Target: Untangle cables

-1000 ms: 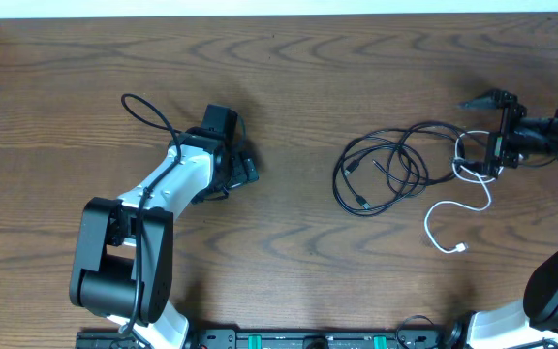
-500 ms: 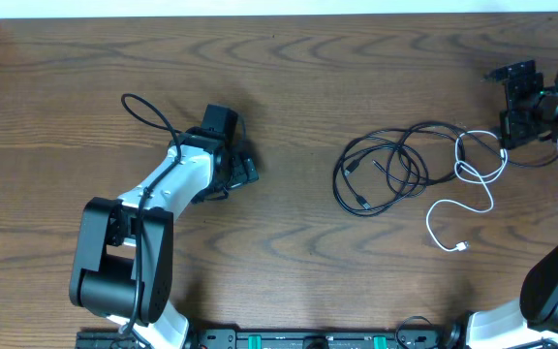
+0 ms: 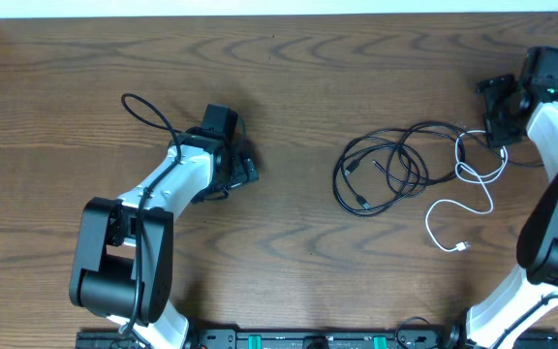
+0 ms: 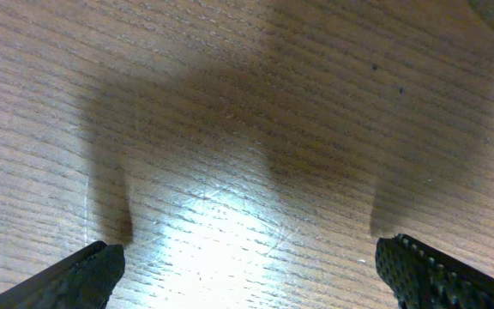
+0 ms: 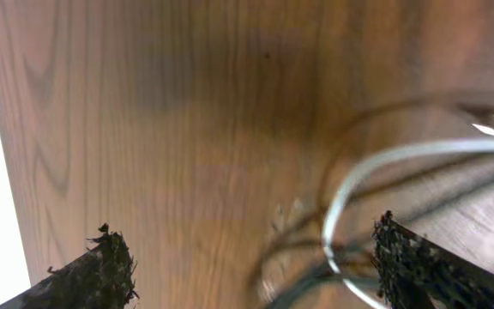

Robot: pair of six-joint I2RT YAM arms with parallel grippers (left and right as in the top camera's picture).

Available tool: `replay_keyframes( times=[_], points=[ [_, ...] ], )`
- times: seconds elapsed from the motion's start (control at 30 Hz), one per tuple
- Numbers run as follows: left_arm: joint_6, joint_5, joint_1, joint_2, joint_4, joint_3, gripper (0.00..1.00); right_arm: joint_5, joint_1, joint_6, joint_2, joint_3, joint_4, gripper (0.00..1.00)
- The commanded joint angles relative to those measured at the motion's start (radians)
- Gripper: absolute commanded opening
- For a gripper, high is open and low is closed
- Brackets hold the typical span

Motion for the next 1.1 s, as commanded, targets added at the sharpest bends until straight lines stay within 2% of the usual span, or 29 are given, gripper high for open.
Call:
replay_keyframes(
  times=[0.0, 0.1, 0.47, 0.5, 0.67, 0.77, 0.83, 0.97, 1.07],
  points=[
    [-0.002, -0.006, -0.002, 0.004, -0.003, 0.016, 1.00, 0.029, 0.004, 0.010, 0.029, 0.005, 0.051, 0.86],
    [-0.002, -0.006, -0.002, 0.004, -0.003, 0.016, 1.00, 0.039, 0.005, 0.010, 0.050, 0.005, 0.055, 0.83],
    [-0.002, -0.006, -0.002, 0.004, -0.003, 0.016, 1.00, 0.047, 0.007, 0.010, 0.120, 0.005, 0.037, 0.82],
    [-0.002, -0.006, -0.002, 0.004, -0.003, 0.016, 1.00, 0.050, 0.007, 0.010, 0.127, 0.005, 0.037, 0.79],
    [-0.002, -0.006, -0.002, 0.004, -0.002, 0.016, 1.00, 0.050, 0.009, 0.010, 0.180, 0.005, 0.044, 0.35],
    [-0.002, -0.006, -0.002, 0.004, -0.003, 0.016, 1.00, 0.059, 0.011, 0.009, 0.201, 0.005, 0.045, 0.16],
    [-0.002, -0.006, -0.002, 0.004, -0.002, 0.016, 1.00, 0.066, 0.012, 0.006, 0.208, 0.005, 0.044, 0.09],
    [-0.002, -0.006, -0.002, 0.004, -0.003, 0.016, 1.00, 0.063, 0.011, -0.045, 0.212, 0.005, 0.046, 0.01],
    [-0.002, -0.006, -0.002, 0.004, -0.003, 0.016, 1.00, -0.001, 0.010, -0.112, 0.210, 0.005, 0.069, 0.01]
  ],
)
